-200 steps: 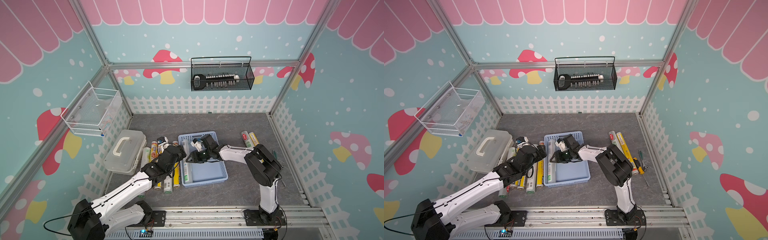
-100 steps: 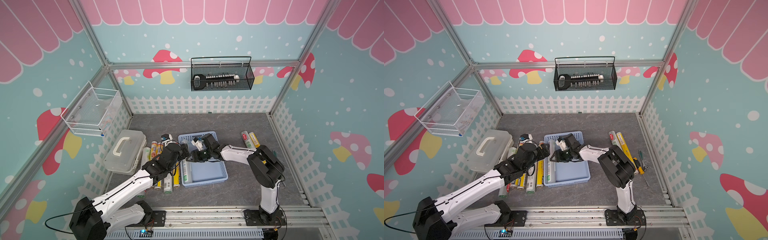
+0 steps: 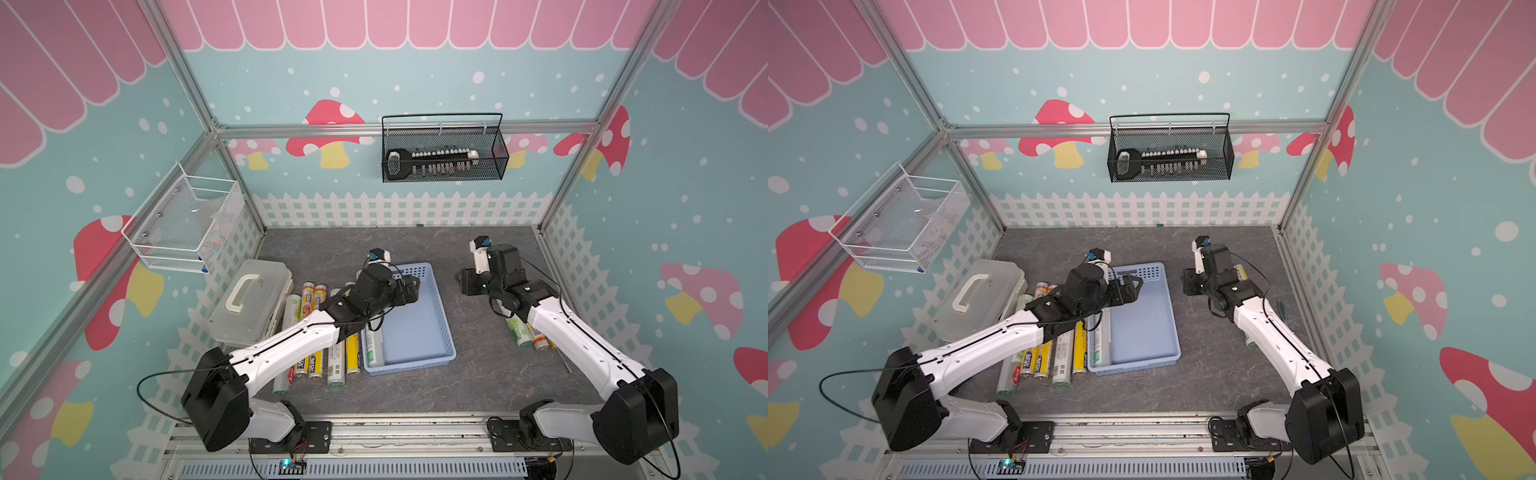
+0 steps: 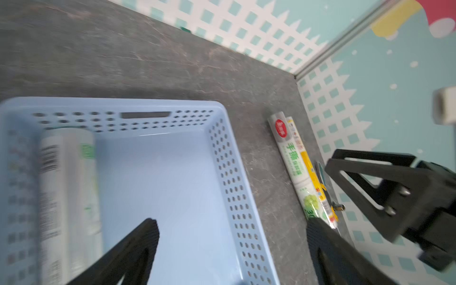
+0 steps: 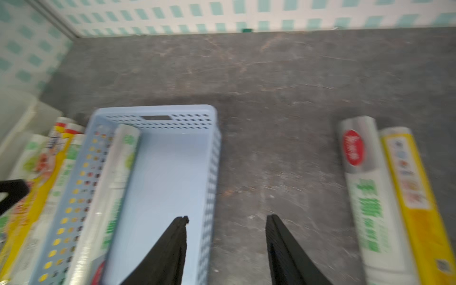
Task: Put the plastic wrap into the basket
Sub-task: Place the plastic wrap in the basket, then pick up the plastic wrap from the center of the board.
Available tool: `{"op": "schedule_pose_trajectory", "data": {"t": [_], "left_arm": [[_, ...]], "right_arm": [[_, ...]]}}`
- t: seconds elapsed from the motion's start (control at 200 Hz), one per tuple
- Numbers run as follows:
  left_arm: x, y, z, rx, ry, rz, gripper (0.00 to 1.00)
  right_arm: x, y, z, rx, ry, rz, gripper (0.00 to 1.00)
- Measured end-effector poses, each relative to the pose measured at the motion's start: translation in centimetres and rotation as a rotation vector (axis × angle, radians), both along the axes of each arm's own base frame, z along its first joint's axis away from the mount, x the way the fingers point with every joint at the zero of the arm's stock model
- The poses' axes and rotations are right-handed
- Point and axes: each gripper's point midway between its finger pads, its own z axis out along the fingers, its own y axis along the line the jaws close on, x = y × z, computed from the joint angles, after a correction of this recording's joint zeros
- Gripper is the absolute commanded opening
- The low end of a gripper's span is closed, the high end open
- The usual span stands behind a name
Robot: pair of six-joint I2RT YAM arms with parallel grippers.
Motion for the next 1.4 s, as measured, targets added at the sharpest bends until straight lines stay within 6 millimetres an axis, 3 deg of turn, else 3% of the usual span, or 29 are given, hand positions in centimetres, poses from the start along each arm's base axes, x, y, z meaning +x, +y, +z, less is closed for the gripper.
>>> {"op": "schedule_pose_trajectory", "data": {"t": [0.105,0.235,0.41,0.545,0.82,1.156,1.401], "left_arm": [[-0.1,-4.6,-0.7,0.015,0.023,-0.101,0.99],[-0.5,-9.2,-1.7,0.043,0.046,-0.193,0.99],[-1.6,-13.6,-2.4,0.06,0.068,-0.276,0.99],[-2.4,-16.2,-2.8,0.079,0.076,-0.324,0.99],[-3.1,-17.0,-3.9,0.125,0.1,-0.345,0.99],[-2.6,-17.6,-3.4,0.12,0.089,-0.344,0.99],[-2.6,-17.6,-3.9,0.127,0.096,-0.344,0.99]], "right_arm": [[0.0,-5.0,-2.3,-0.087,0.079,-0.1,0.55],[0.2,-8.7,-5.2,-0.12,0.185,-0.164,0.57],[0.7,-11.0,-9.4,-0.114,0.344,-0.187,0.58],[0.9,-11.7,-11.3,-0.13,0.417,-0.175,0.61],[1.9,-12.7,-12.5,-0.226,0.475,-0.129,0.65],[2.2,-13.4,-14.3,-0.289,0.547,-0.072,0.65],[2.1,-12.4,-15.5,-0.246,0.587,-0.026,0.66]]}}
